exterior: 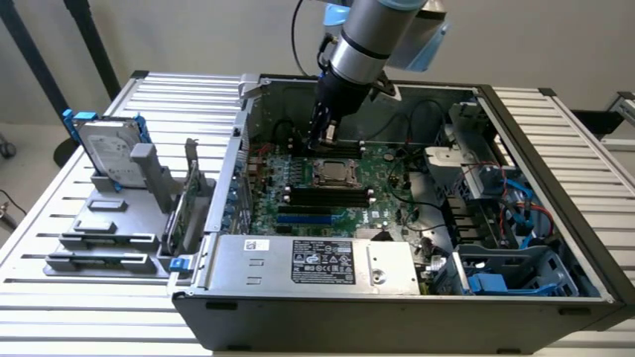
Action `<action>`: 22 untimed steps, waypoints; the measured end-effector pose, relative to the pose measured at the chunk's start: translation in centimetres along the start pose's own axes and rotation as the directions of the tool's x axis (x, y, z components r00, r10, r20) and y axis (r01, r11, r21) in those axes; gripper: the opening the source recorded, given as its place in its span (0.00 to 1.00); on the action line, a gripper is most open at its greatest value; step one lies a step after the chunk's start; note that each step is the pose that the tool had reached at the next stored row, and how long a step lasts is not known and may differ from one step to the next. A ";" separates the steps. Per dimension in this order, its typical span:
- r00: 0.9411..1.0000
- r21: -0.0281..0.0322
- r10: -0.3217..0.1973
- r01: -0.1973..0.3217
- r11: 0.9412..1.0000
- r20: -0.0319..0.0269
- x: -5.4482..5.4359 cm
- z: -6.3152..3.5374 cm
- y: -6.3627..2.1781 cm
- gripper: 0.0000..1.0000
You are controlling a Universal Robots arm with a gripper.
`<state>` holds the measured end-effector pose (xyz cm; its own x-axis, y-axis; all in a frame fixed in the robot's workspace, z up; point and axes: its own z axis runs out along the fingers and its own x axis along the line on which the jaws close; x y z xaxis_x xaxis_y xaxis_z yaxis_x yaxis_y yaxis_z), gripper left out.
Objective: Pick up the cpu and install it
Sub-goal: 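Install the first cpu locking lever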
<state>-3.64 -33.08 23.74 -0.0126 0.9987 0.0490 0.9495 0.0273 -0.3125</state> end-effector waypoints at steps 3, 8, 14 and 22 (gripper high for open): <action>1.000 0.000 0.000 0.000 1.000 0.000 0.0 0.00 0.00 0.11; 1.000 -0.001 -0.001 0.001 1.000 -0.001 0.0 0.33 -0.94 0.11; 1.000 -0.010 0.001 -0.002 1.000 -0.018 0.1 0.92 -2.75 0.11; 0.998 -0.023 0.034 -0.035 0.999 -0.050 0.1 1.11 -3.38 0.11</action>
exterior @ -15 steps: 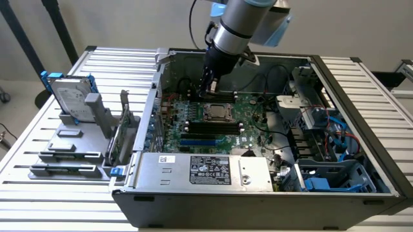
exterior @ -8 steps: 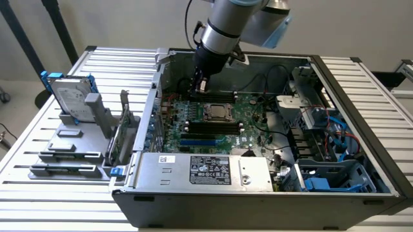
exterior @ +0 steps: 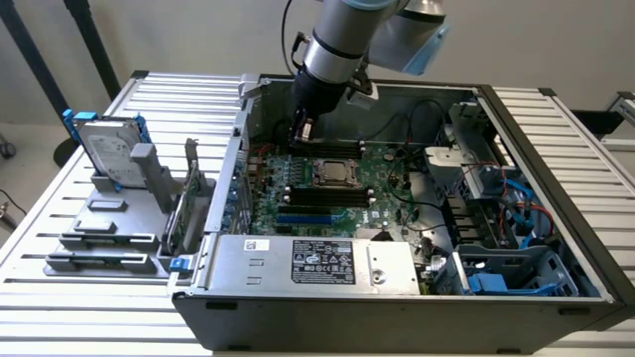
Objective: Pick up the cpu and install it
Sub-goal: 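Install the first cpu locking lever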
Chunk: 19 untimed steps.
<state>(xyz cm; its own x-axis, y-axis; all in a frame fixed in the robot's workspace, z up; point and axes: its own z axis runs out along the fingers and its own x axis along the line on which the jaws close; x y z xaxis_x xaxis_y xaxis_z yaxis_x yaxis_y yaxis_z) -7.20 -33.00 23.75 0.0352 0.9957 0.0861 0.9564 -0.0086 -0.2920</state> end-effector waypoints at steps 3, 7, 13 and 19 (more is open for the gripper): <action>1.000 -0.002 0.023 -0.023 1.000 -0.006 0.0 0.05 -0.15 0.11; 0.998 -0.005 0.065 -0.065 0.998 -0.019 0.0 0.07 -0.22 0.11; 0.989 -0.010 0.143 -0.144 0.990 -0.044 0.0 0.07 -0.24 0.11; 0.973 -0.012 0.221 -0.223 0.975 -0.069 0.0 0.08 -0.25 0.11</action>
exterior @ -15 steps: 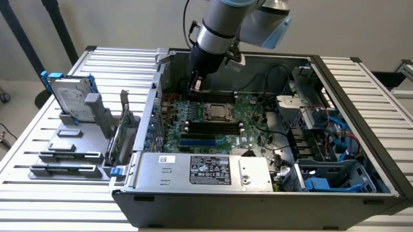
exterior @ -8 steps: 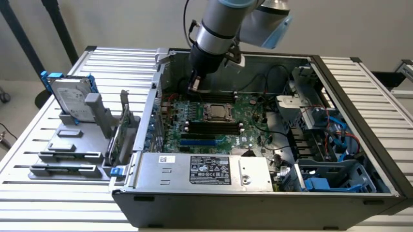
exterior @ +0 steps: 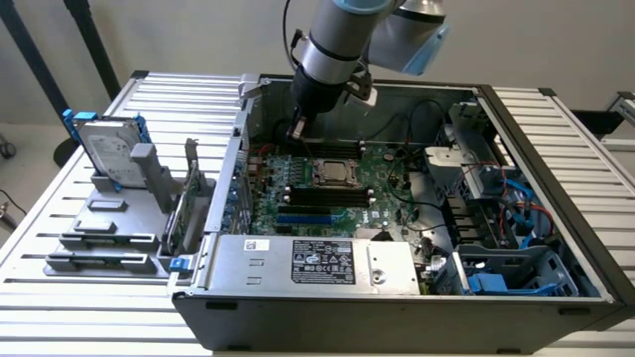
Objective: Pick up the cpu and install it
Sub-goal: 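Install the first cpu locking lever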
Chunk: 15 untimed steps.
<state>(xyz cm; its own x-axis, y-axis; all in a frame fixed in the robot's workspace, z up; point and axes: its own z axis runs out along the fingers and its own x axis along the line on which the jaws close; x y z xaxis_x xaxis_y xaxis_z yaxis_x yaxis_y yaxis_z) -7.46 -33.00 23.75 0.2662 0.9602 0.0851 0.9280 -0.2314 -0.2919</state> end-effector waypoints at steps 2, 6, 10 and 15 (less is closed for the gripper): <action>1.000 -0.002 0.024 -0.024 1.000 -0.008 0.0 -0.01 0.00 0.11; 0.998 -0.003 0.052 -0.052 0.999 -0.021 0.0 -0.44 -0.24 0.11; 0.997 -0.001 0.064 -0.064 0.998 -0.035 0.0 -1.29 -0.69 0.11; 0.995 0.000 0.086 -0.086 0.996 -0.047 -0.1 -1.73 -1.14 0.11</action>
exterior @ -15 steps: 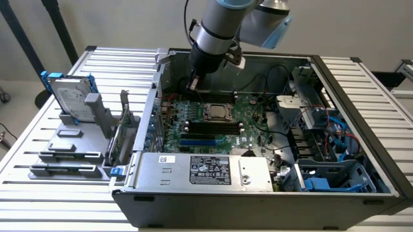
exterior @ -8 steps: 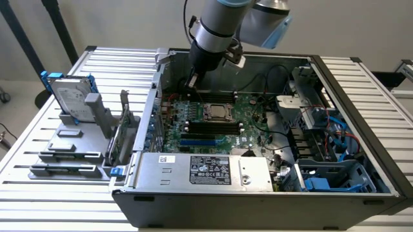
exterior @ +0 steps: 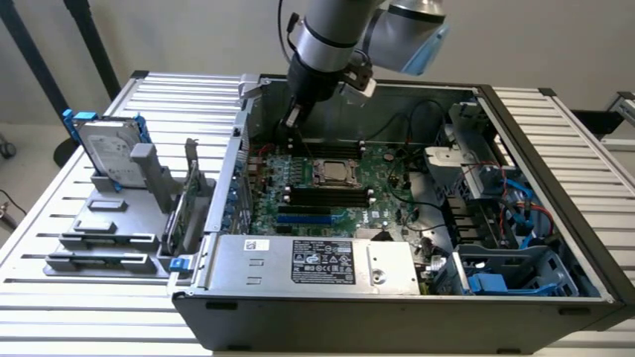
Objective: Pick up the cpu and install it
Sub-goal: 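Install the first cpu locking lever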
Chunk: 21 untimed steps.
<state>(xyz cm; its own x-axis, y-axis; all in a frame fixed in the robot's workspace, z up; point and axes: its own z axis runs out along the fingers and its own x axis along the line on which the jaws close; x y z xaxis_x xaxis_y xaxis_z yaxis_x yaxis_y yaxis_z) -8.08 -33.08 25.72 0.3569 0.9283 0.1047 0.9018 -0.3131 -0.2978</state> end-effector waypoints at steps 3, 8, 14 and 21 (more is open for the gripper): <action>0.999 -0.003 0.033 -0.033 0.999 -0.010 0.0 0.01 -0.06 0.11; 0.997 -0.007 0.075 -0.075 0.997 -0.024 -0.1 0.07 -0.27 0.11; 0.994 -0.014 0.100 -0.101 0.995 -0.032 -0.4 0.50 -0.76 0.11; 0.991 -0.043 0.124 -0.126 0.991 -0.051 -0.5 1.20 -0.82 0.11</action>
<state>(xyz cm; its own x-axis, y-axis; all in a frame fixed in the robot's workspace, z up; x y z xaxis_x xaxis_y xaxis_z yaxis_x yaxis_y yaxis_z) -9.31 -33.09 24.78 0.4776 0.8709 0.1157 0.8594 -0.4357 -0.2675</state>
